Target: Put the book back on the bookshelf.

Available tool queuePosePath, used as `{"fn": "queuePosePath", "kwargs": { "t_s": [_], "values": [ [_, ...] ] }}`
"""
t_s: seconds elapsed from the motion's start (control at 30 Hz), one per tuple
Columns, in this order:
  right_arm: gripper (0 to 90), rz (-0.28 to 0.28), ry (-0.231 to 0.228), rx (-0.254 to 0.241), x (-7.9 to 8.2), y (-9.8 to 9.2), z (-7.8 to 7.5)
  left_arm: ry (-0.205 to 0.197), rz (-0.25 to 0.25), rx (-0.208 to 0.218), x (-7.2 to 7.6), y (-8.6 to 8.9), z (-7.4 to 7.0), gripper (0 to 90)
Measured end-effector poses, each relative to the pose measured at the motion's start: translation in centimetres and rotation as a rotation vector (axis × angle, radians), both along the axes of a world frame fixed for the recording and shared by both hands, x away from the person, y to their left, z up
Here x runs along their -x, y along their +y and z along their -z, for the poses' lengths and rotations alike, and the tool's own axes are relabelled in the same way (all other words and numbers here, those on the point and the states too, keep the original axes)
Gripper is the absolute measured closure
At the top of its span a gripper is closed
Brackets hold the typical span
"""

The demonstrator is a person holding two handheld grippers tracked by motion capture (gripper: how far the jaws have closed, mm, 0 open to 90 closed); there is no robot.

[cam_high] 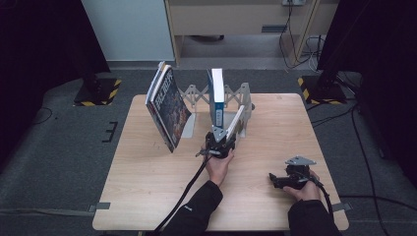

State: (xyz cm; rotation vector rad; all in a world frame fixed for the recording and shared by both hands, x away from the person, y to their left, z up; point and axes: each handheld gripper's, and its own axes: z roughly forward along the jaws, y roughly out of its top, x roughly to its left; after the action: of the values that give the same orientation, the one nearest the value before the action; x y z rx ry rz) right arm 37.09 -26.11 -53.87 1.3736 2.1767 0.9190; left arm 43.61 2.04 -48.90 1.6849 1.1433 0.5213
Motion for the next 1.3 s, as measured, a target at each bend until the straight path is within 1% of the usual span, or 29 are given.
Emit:
{"fn": "queuePosePath", "kwargs": {
  "t_s": [0.07, 0.2, 0.3, 0.4, 0.43, 0.53, 0.6, 0.63, 0.77, 0.87, 1.03, 1.1, 1.13, 1.2, 1.27, 1.3],
  "values": [
    [5.3, 0.0, 0.0, 0.0, 0.0, 0.0, 0.0, -0.008, 0.012, 0.018, 0.1, 0.2, 0.3, 70.1],
    [5.3, -0.001, -0.002, 0.002, 0.0, 0.0, 0.0, -0.02, 0.036, 0.02, 0.4, 0.4, 0.4, 65.9],
    [5.3, -0.001, -0.002, 0.002, 0.0, 0.0, 0.0, -0.034, 0.051, 0.015, 1.1, 0.7, 0.3, 63.4],
    [5.3, 0.0, 0.0, 0.0, 0.0, 0.0, 0.0, -0.043, 0.053, 0.02, 1.8, 1.1, 0.3, 62.1],
    [5.3, 0.0, 0.0, 0.0, 0.0, 0.0, 0.0, -0.04, 0.056, 0.019, 1.9, 1.2, 0.2, 62.3],
    [5.3, -0.001, -0.002, 0.002, 0.0, 0.0, 0.0, -0.04, 0.06, 0.033, 2.1, 1.4, 0.2, 64.3],
    [5.3, 0.001, 0.0, 0.0, 0.0, 0.0, 0.0, -0.038, 0.062, 0.035, 2.0, 1.4, 0.3, 66.1],
    [5.3, 0.001, 0.0, 0.001, 0.0, 0.0, 0.0, -0.034, 0.068, 0.044, 1.8, 1.4, 0.3, 66.3],
    [5.3, 0.001, 0.0, 0.0, 0.0, 0.0, 0.0, -0.032, 0.073, 0.045, 1.5, 1.4, 0.4, 67.2],
    [5.3, 0.0, -0.002, 0.002, 0.0, 0.0, 0.0, -0.032, 0.062, 0.037, 1.1, 1.4, 0.4, 68.6],
    [5.3, 0.002, -0.001, 0.001, 0.0, 0.0, 0.0, -0.021, 0.041, 0.057, 0.3, 1.1, 0.3, 69.1],
    [5.2, 0.003, -0.001, 0.0, 0.0, 0.1, 0.0, -0.023, 0.044, 0.042, 0.0, 0.7, 0.1, 68.6],
    [5.2, 0.001, -0.001, 0.0, 0.0, 0.1, 0.0, -0.018, 0.048, 0.026, -0.1, 0.6, -0.1, 68.2],
    [5.2, 0.0, -0.001, 0.0, 0.0, 0.1, 0.0, -0.021, 0.05, 0.028, -0.2, 0.4, 0.0, 67.7],
    [5.2, 0.0, -0.001, 0.0, 0.0, 0.1, 0.0, -0.025, 0.067, 0.033, -0.3, 0.4, 0.2, 66.3],
    [5.2, 0.0, -0.001, 0.0, 0.0, 0.1, 0.0, -0.027, 0.081, 0.022, -0.3, 0.4, 0.2, 64.9]
  ]
}}
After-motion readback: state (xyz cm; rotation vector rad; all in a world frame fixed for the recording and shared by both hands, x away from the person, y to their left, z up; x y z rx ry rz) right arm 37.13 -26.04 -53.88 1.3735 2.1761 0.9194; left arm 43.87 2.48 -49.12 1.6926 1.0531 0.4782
